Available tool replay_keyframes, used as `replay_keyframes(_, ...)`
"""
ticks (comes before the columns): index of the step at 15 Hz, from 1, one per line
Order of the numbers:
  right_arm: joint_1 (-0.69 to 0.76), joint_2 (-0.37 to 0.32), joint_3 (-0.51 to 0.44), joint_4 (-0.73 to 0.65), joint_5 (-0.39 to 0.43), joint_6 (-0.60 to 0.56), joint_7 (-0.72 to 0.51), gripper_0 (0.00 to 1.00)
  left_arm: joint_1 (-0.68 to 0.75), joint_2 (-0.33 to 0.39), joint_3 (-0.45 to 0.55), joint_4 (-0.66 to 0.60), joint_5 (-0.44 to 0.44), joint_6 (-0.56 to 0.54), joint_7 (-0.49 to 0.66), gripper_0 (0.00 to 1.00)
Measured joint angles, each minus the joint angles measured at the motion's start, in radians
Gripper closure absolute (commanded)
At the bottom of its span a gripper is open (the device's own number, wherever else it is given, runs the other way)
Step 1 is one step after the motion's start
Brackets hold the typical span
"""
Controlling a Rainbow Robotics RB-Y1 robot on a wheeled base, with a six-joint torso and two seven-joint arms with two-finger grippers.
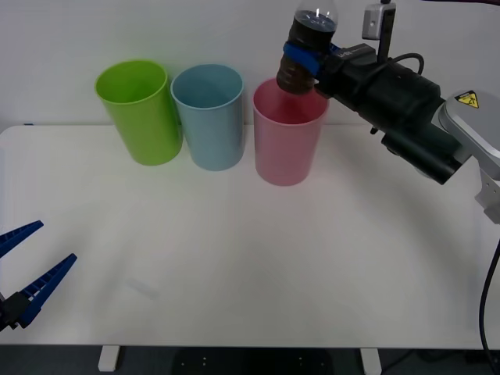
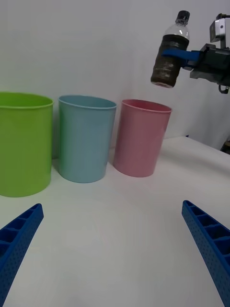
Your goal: Grasp the object on the table and drop it into the matching bin: aluminum can to the light blue bin, PET bottle to the pink bin.
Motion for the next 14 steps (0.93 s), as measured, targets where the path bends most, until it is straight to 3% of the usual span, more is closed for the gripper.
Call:
replay_keyframes(7, -0.089, 0.046, 0.020, 0.174, 0.013, 0.001, 0.033, 0.99, 0.000, 0.000, 0.000, 0.000, 0.000, 0.000, 0.000, 0.00)
replay_keyframes(10, -0.093, 0.053, 0.020, 0.185, 0.017, 0.001, 0.037, 0.90, 0.000, 0.000, 0.000, 0.000, 0.000, 0.000, 0.000, 0.00)
replay_keyframes(12, -0.093, 0.056, 0.020, 0.184, 0.024, 0.001, 0.046, 0.00, 0.000, 0.000, 0.000, 0.000, 0.000, 0.000, 0.000, 0.00)
replay_keyframes(14, -0.093, 0.056, 0.021, 0.183, 0.026, 0.001, 0.060, 0.00, 0.000, 0.000, 0.000, 0.000, 0.000, 0.000, 0.000, 0.00)
